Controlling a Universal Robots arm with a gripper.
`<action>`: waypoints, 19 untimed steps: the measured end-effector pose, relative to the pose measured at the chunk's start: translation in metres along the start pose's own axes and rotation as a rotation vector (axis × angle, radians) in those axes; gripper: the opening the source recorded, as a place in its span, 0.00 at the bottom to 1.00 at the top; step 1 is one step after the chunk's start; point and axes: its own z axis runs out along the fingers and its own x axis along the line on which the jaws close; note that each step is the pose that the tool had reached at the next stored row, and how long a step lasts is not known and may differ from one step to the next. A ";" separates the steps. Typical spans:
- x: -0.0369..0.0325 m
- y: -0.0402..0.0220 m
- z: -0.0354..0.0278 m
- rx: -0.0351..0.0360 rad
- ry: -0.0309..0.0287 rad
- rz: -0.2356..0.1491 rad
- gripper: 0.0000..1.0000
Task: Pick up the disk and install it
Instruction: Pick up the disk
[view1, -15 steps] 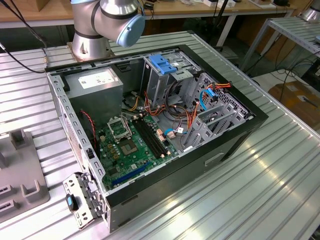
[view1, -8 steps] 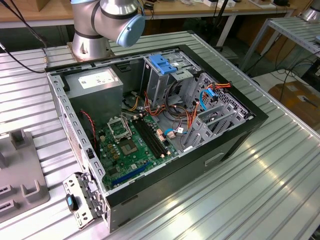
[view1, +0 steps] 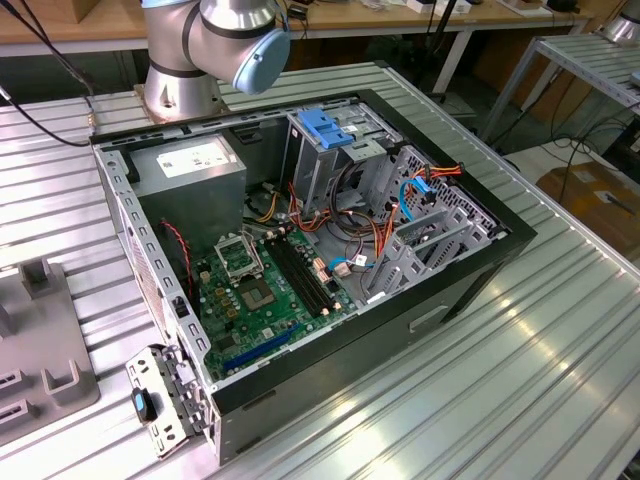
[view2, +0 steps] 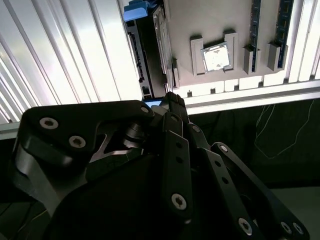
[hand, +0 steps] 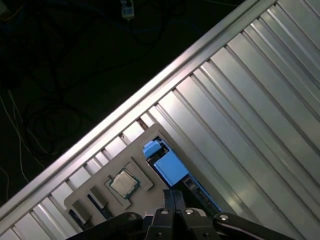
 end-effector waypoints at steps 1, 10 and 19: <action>0.0000 0.0000 0.0000 0.0000 0.0000 0.000 0.11; 0.0000 0.0000 0.0000 0.0000 0.0000 0.000 0.11; -0.0006 0.0001 0.0001 0.0004 0.0020 -0.056 0.11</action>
